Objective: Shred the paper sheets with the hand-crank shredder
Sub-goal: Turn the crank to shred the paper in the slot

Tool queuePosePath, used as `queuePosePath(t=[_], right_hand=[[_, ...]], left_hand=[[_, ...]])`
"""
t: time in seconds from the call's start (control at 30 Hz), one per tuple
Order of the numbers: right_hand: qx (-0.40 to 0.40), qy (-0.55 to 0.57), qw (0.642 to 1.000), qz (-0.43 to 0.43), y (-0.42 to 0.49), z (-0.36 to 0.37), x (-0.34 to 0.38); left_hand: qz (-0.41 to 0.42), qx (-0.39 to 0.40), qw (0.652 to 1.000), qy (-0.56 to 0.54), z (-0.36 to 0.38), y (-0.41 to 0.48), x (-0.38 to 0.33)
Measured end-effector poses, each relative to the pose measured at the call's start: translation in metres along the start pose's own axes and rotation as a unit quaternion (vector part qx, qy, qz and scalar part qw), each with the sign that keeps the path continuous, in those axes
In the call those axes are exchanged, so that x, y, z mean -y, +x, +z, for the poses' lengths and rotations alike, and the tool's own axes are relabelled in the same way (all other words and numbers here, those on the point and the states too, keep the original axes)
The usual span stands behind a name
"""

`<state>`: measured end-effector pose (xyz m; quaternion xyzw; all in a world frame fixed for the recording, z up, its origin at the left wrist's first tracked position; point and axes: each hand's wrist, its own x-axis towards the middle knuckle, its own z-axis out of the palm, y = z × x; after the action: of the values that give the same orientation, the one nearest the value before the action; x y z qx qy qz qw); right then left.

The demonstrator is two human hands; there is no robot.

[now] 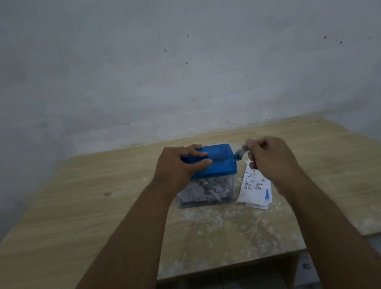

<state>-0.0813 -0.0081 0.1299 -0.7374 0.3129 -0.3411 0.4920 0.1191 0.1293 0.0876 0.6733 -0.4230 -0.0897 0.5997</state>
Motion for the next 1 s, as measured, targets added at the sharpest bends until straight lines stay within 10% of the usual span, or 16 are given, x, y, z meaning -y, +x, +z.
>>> queuePosePath(t=[0.5,0.8,1.0], right_hand=[[0.058,-0.063,0.989,0.121,0.069,0.037,-0.069],[-0.032,-0.160,0.982,-0.091,0.007,0.009,-0.118],[-0.003,-0.250,0.963,-0.100,-0.008,0.001,-0.144]], left_hand=[[0.072,-0.061,0.985,0.141,0.002,0.002,0.008],[0.260,-0.245,0.907,0.222,0.028,-0.034,-0.015],[0.122,-0.032,0.980,0.151,0.092,-0.096,0.009]])
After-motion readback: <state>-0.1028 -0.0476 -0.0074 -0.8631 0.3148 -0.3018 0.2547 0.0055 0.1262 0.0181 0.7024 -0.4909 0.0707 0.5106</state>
